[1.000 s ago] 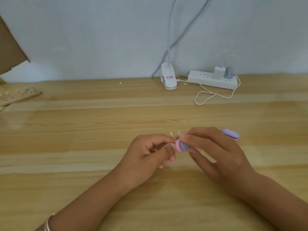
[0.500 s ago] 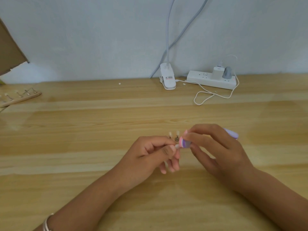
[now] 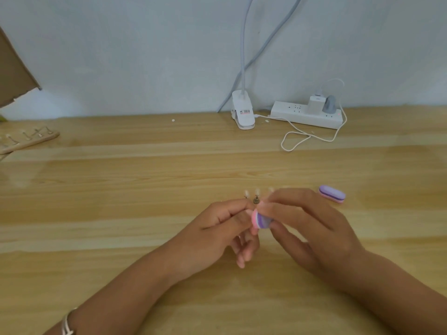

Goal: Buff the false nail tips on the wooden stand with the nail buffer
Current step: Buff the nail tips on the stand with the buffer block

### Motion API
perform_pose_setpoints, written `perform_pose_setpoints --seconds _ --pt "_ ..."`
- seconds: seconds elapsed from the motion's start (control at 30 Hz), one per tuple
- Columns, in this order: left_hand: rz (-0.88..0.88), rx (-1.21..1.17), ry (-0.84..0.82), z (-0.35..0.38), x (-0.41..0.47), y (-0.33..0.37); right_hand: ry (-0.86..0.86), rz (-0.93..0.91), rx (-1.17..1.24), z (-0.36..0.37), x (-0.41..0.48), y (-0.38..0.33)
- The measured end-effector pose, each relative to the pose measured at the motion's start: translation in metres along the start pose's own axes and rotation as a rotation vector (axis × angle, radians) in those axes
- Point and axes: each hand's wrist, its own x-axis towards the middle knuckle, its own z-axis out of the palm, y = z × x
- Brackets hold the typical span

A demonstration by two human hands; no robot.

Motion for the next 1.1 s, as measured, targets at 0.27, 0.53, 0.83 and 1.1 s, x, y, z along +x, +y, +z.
perform_pose_setpoints --seconds 0.27,0.53,0.83,1.1 --pt "-0.019 -0.109 -0.062 -0.005 0.001 -0.003 0.000 0.053 -0.034 -0.004 0.003 0.005" --pt "-0.028 -0.168 -0.105 -0.006 0.001 -0.003 0.003 0.072 -0.041 -0.006 0.005 0.007" --pt "-0.032 -0.218 -0.124 -0.006 0.000 0.000 -0.016 0.037 -0.069 -0.005 0.004 0.005" --pt "-0.048 -0.217 -0.155 -0.006 -0.001 -0.002 0.000 -0.063 -0.063 -0.002 0.005 -0.003"
